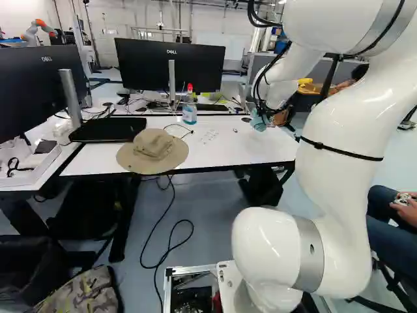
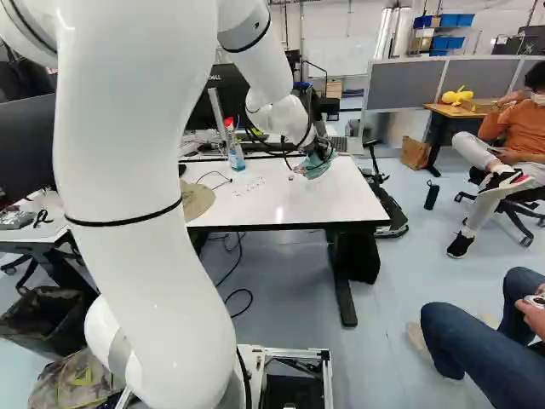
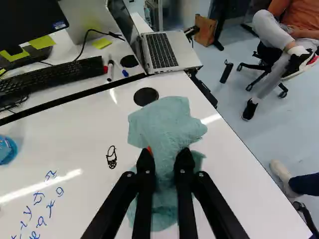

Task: Clean the table with the green towel

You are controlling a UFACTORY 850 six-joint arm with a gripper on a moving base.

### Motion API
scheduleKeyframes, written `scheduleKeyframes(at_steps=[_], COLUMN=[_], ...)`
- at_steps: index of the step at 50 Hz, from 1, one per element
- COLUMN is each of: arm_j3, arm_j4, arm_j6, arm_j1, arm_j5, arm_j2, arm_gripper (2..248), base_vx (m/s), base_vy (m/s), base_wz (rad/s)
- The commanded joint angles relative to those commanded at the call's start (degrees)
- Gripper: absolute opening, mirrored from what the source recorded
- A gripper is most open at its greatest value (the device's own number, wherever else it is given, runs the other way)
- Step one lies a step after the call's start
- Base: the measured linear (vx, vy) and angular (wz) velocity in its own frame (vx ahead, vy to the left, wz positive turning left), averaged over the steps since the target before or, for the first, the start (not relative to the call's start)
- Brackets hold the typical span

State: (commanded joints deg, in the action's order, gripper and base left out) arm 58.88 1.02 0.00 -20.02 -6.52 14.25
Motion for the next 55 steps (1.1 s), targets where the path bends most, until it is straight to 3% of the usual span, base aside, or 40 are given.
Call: scheduleKeyframes(at_steps=[39,55], arm_j3=[2.64,3.0], arm_j4=[0.0,0.0], arm_j6=[0.0,0.0], arm_j1=[6.54,7.43], arm_j5=[-1.14,-1.86], arm_j2=[2.26,3.98], arm_gripper=[50,50], base_vx=[0.0,0.0], base_vy=[0.0,0.0], base_wz=[0.0,0.0])
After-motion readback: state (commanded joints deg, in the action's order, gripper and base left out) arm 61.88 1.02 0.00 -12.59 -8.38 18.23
